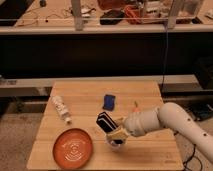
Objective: Place the eraser in the ceramic cup
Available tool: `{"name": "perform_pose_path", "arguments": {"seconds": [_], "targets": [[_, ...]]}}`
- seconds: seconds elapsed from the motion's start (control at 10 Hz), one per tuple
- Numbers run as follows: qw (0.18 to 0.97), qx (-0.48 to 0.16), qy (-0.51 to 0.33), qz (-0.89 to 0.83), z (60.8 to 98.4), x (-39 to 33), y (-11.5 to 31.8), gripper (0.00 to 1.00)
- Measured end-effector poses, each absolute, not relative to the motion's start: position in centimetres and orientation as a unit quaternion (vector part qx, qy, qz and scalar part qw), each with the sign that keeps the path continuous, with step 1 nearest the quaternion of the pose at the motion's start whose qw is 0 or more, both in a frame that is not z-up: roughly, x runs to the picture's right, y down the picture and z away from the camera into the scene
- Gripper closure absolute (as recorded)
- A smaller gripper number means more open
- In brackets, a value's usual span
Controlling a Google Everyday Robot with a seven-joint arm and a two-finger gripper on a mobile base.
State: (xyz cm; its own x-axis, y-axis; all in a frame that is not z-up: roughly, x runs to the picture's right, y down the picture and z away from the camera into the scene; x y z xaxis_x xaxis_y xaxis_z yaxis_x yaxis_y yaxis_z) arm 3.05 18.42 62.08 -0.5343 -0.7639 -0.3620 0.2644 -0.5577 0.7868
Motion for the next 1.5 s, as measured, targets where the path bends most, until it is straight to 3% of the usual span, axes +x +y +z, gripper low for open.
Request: {"name": "perform_pose_path", "arguments": {"seconds": [0.7, 1.5], "targets": [[0.307, 0.372, -0.359, -0.799, 60.6, 2.6, 19.3, 1.00], [0.320, 0.363, -0.359, -0.798, 61.7, 1.6, 18.3, 1.00]]}}
